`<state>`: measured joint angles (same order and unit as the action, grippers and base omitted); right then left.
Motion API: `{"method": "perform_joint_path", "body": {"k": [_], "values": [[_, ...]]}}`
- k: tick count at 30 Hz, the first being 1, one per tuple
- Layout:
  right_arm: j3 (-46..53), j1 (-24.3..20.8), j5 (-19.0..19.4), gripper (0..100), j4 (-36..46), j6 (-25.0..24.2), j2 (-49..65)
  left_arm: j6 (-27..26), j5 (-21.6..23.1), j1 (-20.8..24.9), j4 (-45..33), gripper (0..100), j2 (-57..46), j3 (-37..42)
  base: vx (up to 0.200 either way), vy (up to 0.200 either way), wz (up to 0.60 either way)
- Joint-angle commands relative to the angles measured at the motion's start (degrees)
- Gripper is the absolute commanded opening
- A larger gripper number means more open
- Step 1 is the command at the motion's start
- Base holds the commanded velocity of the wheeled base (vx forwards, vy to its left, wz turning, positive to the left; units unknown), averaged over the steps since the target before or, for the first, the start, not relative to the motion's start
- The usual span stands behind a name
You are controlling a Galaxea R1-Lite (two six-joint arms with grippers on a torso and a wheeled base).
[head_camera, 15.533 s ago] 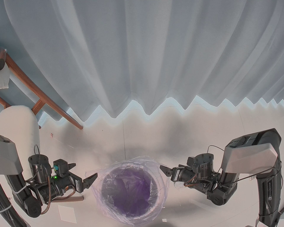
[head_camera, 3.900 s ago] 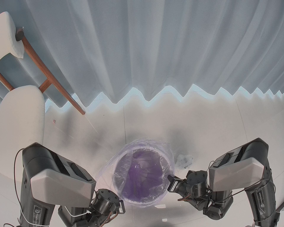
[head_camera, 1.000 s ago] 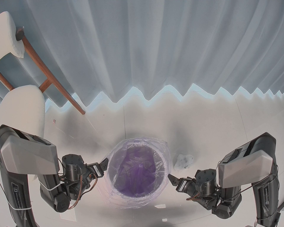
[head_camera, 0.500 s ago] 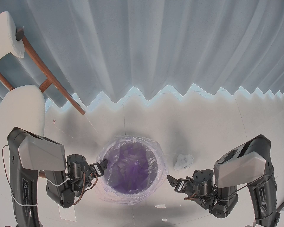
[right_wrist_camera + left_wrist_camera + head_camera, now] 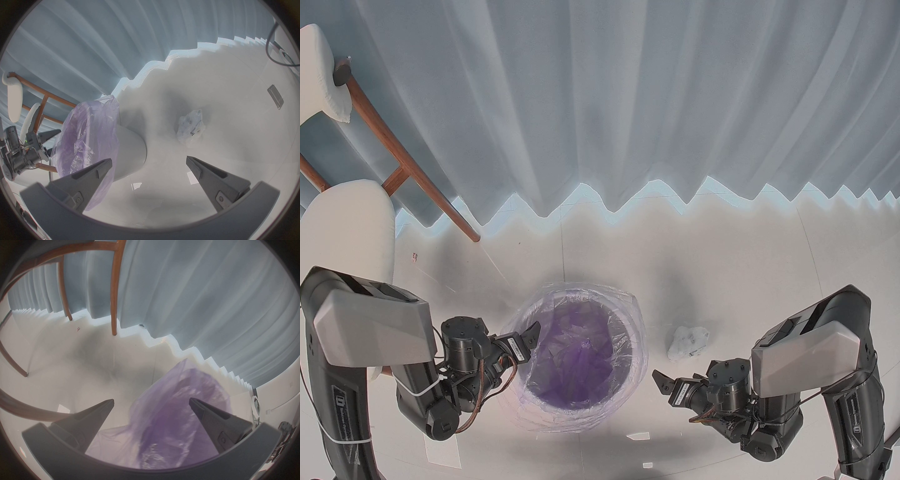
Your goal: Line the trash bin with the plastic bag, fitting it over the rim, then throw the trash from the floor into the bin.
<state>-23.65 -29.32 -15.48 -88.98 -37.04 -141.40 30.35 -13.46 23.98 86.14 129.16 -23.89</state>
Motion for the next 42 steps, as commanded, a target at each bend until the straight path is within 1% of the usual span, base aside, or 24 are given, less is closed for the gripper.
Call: {"method": "perform_joint_path", "body": {"k": [1, 4, 6, 12, 15, 18, 20, 26, 31, 32, 33, 37, 42], "values": [[0.53, 0.05, 0.01, 100, -0.76, -0.14, 0.77, -0.38, -0.08, 1.33, -0.18, 100, -6.82, 1.83, 0.000, 0.000, 0.00], [0.10, 0.05, 0.01, 100, -0.85, 0.03, 0.77, -0.65, -0.16, -0.34, -1.50, 100, -8.49, 3.33, 0.000, 0.000, 0.00], [0.01, -0.21, -0.07, 100, -0.76, 0.03, 0.69, -0.65, -0.16, -2.53, -2.29, 100, -9.45, 4.47, 0.000, 0.000, 0.00], [0.01, -0.39, -0.07, 100, -0.76, 0.03, 0.77, -0.65, -0.08, -5.08, -2.47, 100, -8.22, 4.82, 0.000, 0.000, 0.00], [0.10, -0.39, -0.07, 100, -0.76, 0.03, 0.77, -0.56, -0.08, -5.08, -2.38, 100, -7.69, 4.82, 0.000, 0.000, 0.00], [0.27, -0.30, -0.07, 100, -0.85, 0.03, 0.86, -0.56, 0.10, -4.03, -1.85, 100, -6.99, 4.47, 0.000, 0.000, 0.00], [0.18, -0.39, -0.07, 100, -0.85, 0.03, 0.86, -0.47, 0.10, -1.57, -1.76, 100, -6.99, 4.38, 0.000, 0.000, 0.00], [-0.26, -0.39, -0.07, 100, -0.85, -0.05, 0.77, -0.38, 0.19, -0.16, -1.76, 100, -6.02, 4.29, 0.000, 0.000, 0.00], [-0.26, -0.12, -0.07, 100, -0.85, -0.14, 0.86, -0.38, 0.19, -1.39, -1.76, 100, -2.42, 3.15, 0.000, 0.000, 0.00], [-0.26, -0.12, -0.07, 100, -0.85, -0.14, 0.77, -0.38, 0.19, -1.57, -1.76, 100, -2.42, 3.15, 0.000, 0.000, 0.00], [-0.34, -0.04, -0.07, 100, -0.85, -0.14, 0.77, -0.47, 0.19, -3.06, -1.76, 100, -2.07, 2.71, 0.000, 0.000, 0.00], [-0.34, -0.04, -0.07, 100, -0.85, -0.14, 0.77, -0.56, 0.27, -5.52, -1.76, 100, -1.98, 2.27, 0.000, 0.000, 0.00], [-0.34, -0.04, -0.07, 100, -0.85, -0.23, 0.69, -0.47, 0.19, -6.66, -1.76, 100, -2.16, 2.01, 0.000, 0.000, 0.00]]}}
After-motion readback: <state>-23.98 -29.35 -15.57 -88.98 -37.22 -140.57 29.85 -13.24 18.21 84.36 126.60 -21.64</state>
